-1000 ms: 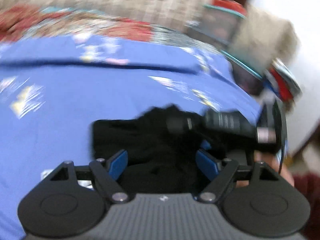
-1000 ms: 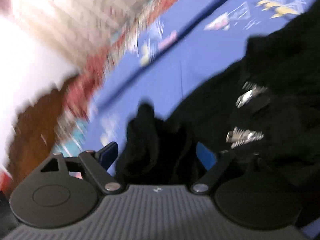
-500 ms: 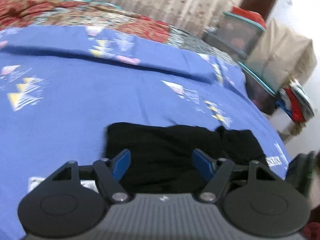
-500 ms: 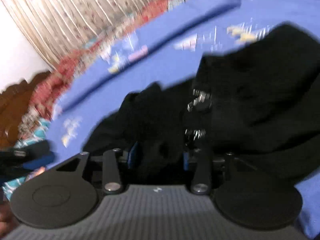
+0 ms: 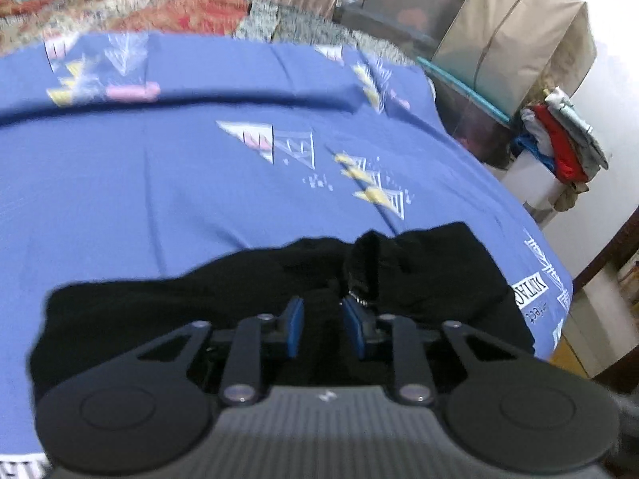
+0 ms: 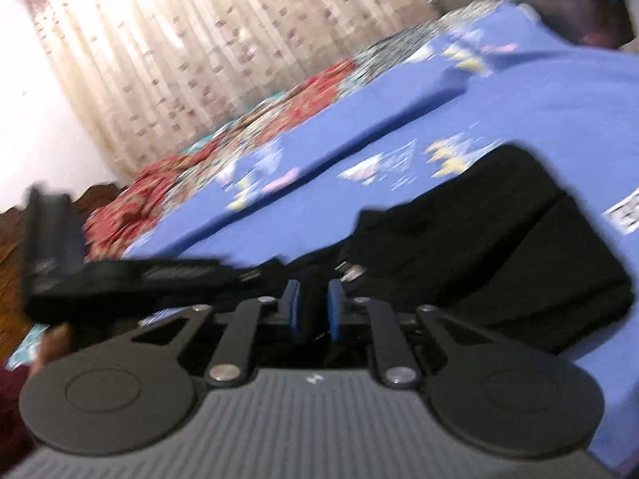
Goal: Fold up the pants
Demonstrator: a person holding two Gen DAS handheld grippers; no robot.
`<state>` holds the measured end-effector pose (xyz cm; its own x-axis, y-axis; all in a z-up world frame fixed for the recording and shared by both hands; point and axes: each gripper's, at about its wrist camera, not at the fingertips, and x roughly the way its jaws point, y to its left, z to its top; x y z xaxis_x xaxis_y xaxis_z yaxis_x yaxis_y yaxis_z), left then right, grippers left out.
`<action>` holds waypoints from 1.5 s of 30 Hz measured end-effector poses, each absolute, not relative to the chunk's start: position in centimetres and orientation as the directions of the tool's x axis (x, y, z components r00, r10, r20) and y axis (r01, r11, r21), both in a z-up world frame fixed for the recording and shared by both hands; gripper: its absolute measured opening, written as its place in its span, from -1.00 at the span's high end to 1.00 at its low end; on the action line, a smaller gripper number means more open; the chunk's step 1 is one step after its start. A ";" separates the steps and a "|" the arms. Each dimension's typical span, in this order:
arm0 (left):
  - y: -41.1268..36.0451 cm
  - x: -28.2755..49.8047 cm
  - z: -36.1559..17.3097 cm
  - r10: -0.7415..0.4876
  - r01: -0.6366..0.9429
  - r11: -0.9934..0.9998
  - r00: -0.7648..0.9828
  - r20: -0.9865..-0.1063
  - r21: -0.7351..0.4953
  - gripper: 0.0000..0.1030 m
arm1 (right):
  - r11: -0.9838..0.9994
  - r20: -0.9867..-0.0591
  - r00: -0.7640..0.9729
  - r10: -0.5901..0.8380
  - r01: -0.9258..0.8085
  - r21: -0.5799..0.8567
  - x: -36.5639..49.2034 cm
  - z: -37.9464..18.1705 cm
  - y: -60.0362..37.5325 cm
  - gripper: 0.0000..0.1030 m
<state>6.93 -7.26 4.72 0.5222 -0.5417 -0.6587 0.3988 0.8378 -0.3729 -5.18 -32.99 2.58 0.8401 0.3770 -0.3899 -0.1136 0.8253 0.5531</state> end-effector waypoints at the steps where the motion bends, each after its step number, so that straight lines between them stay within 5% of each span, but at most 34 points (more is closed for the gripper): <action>1: -7.5 7.2 4.2 -0.541 0.397 0.838 0.514 -0.665 -0.375 0.57 | 0.824 -0.396 0.824 0.405 -0.141 0.548 -4.8 2.5 -32.5 0.67; 6: -8.1 6.7 1.7 -0.517 0.399 0.851 0.528 -0.674 -0.340 0.71 | 0.843 -0.552 0.710 0.437 -0.110 0.526 -1.6 -0.5 -31.3 0.60; 13: -9.6 5.1 1.7 -0.452 0.445 0.874 0.597 -0.663 -0.195 0.69 | 0.796 -0.473 0.744 0.472 -0.129 0.591 -2.3 1.1 -34.6 0.50; 16: -9.8 4.6 3.2 -0.426 0.451 0.879 0.604 -0.674 -0.153 0.63 | 0.794 -0.363 0.867 0.342 -0.061 0.605 -5.2 2.2 -40.0 -0.01; 19: -9.4 3.7 5.2 -0.444 0.440 0.879 0.610 -0.656 -0.185 0.22 | 0.786 -0.326 0.922 0.209 0.040 0.617 -6.9 2.4 -44.4 -0.27; 22: -9.3 3.2 7.3 -0.466 0.439 0.874 0.627 -0.624 -0.211 0.21 | 0.739 -0.386 0.914 0.128 0.172 0.651 -6.7 0.9 -47.7 -0.35; 25: -9.7 3.7 9.0 -0.487 0.429 0.866 0.611 -0.624 -0.256 0.15 | 0.672 -0.426 0.888 0.175 0.209 0.710 -5.4 -1.5 -48.6 -0.23; 27: -10.5 4.2 9.6 -0.503 0.430 0.858 0.589 -0.633 -0.281 0.15 | 0.664 -0.461 0.850 0.255 0.193 0.722 -4.7 -2.6 -48.0 0.65; 37: -22.8 5.6 11.8 -0.575 0.633 0.741 0.428 -0.697 -0.223 -0.07 | 0.684 -0.447 0.858 0.251 0.169 0.709 -8.4 -2.3 -46.8 0.62; 45: -35.3 7.3 6.6 -0.299 0.675 0.736 0.250 -0.921 -0.055 -0.19 | 0.764 -0.460 0.844 0.276 0.097 0.637 -9.9 -2.7 -47.2 0.62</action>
<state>7.33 -35.28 6.56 0.2505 -0.2988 -0.9209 0.6750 0.7357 -0.0551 -9.86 -47.20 -2.72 0.8440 0.2759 -0.4599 0.0975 0.7644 0.6374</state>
